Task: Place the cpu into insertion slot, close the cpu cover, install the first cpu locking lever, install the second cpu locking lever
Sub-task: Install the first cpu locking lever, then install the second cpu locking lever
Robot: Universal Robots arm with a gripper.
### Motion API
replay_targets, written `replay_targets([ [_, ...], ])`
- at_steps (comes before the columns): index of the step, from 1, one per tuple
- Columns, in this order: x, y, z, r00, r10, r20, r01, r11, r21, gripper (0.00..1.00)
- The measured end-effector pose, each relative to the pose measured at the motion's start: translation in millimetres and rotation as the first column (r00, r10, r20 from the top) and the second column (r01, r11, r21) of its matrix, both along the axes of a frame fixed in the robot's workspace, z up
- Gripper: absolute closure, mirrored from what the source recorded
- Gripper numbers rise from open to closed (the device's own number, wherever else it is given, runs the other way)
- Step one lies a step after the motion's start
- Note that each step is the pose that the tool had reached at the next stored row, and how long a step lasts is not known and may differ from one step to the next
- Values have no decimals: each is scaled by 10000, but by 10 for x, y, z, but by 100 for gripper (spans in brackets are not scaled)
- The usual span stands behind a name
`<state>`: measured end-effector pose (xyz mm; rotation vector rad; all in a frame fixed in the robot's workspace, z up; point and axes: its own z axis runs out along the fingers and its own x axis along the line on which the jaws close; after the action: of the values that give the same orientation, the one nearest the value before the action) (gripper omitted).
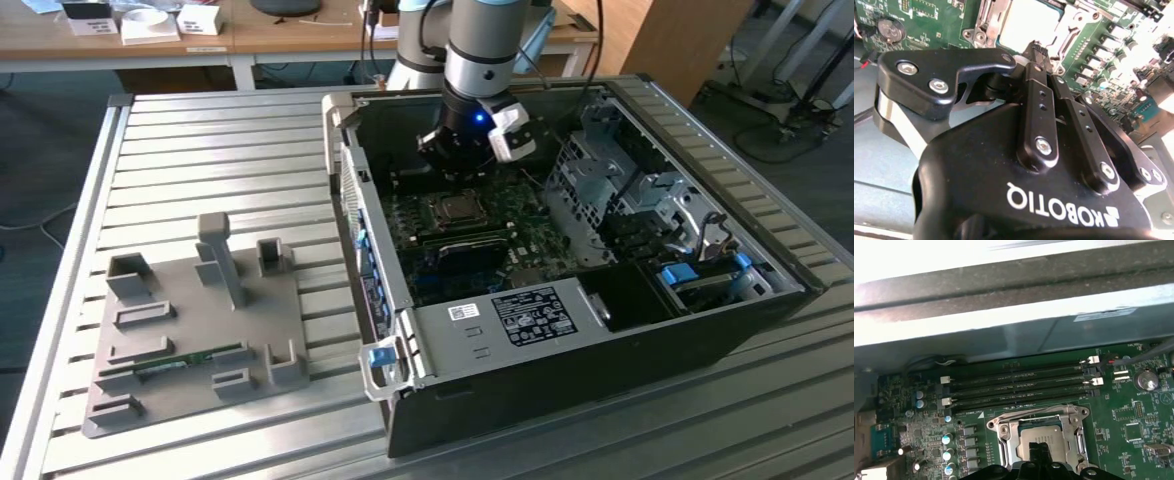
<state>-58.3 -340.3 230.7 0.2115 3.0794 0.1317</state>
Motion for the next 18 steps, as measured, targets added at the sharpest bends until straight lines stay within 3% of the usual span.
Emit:
replay_targets([
  [10,0,0,3,9998,213,0,-213,9998,-1,89],
  [18,0,0,53,9998,213,0,-213,9998,-1,89],
])
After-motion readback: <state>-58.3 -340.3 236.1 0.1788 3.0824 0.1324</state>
